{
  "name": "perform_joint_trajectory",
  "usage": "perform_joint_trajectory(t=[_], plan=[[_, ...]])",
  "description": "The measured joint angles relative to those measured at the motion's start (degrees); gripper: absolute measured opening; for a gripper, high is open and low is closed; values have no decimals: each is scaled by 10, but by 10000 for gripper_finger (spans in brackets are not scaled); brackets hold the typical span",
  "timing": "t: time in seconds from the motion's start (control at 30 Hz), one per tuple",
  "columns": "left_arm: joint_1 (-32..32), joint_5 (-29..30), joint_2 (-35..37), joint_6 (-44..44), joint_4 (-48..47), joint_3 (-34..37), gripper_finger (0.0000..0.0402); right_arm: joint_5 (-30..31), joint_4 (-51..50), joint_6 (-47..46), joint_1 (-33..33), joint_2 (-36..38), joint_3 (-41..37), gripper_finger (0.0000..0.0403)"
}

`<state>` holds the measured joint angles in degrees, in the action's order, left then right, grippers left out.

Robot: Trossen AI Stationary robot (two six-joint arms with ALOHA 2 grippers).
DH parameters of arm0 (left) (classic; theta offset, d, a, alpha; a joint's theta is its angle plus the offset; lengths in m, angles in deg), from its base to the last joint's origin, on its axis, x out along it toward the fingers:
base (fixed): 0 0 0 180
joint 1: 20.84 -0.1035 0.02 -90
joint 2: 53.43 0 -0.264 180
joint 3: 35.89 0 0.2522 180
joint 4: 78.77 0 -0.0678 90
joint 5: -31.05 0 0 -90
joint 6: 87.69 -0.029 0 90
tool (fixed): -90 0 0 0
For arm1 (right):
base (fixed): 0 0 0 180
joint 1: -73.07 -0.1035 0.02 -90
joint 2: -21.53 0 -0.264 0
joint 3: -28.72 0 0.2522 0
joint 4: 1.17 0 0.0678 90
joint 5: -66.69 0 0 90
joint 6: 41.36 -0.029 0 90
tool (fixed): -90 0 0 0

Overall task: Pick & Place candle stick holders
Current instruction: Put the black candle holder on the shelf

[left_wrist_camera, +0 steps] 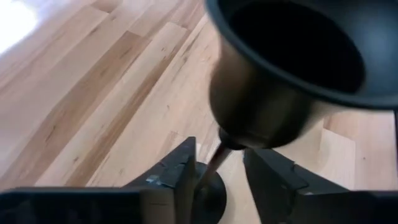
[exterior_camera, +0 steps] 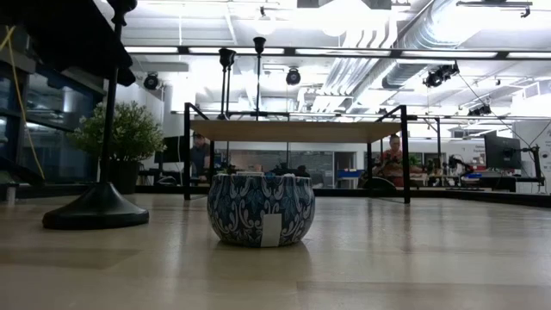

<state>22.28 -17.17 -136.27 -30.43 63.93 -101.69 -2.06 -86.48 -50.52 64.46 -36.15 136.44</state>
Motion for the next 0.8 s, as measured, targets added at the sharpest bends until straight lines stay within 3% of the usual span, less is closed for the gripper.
perform_joint_trajectory(t=[0.3, 0.6, 0.8], plan=[[0, -7, 0, 1, -1, 0, 13, 0, 0, 0, 0, 0, 0, 208], [0, 27, 0, 39, -4, -4, 7, 0, 0, 1, 0, 0, 0, 208], [-17, 74, 0, 10, -27, -52, 7, 0, 0, 1, 0, 0, 0, 208]])
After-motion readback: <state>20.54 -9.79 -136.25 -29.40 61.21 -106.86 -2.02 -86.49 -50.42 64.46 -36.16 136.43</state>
